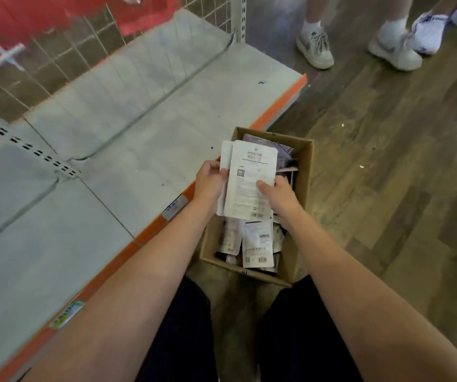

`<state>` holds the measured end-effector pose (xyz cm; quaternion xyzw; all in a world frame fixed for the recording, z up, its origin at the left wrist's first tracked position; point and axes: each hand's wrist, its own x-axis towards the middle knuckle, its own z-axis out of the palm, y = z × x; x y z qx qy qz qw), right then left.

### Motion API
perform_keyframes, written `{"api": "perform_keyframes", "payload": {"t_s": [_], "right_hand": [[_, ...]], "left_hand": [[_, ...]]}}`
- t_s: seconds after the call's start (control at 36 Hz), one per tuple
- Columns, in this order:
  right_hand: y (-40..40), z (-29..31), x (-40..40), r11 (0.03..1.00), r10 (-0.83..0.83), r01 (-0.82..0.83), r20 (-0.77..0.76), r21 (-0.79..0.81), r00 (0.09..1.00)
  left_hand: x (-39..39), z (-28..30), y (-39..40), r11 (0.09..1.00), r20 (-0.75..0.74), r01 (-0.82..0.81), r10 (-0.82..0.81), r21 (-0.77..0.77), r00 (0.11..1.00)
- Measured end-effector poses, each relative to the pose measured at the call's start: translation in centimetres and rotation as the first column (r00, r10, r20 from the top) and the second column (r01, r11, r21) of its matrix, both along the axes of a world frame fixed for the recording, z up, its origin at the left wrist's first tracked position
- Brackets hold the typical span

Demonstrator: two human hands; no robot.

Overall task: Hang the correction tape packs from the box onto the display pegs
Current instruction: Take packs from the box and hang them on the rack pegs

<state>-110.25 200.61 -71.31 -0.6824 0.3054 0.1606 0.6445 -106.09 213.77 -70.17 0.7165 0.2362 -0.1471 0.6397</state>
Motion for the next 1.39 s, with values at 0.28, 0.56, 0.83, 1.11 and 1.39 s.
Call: {"api": "perform_keyframes", "payload": {"t_s": [0.28,0.56,0.83,1.11,1.39], "right_hand": [[0.1,18.1,-1.4,0.996,-0.048,0.048,-0.005,0.072,0.999],[1.3,35.4,-3.7,0.998,0.03,-0.033,0.06,0.044,0.998],[1.8,48.2,-5.5,0.967,0.056,-0.109,0.225,0.23,0.973],[1.3,57.1,-5.7,0.941,0.268,-0.322,0.352,0.104,0.897],[-2.9,61.8,-5.0,0.864,0.396,-0.498,0.514,0.073,0.761]], "left_hand": [[-2.5,16.7,1.5,0.991,-0.072,-0.044,0.054,0.129,0.996],[-5.7,35.5,2.5,0.994,0.039,-0.006,0.002,0.108,0.999],[-7.7,48.9,3.1,1.0,0.151,-0.014,0.012,0.012,0.988],[-10.1,56.3,0.1,0.984,0.221,0.132,-0.156,0.122,0.963],[-11.3,59.5,-0.9,0.963,0.297,-0.087,0.165,-0.256,0.941]]}}
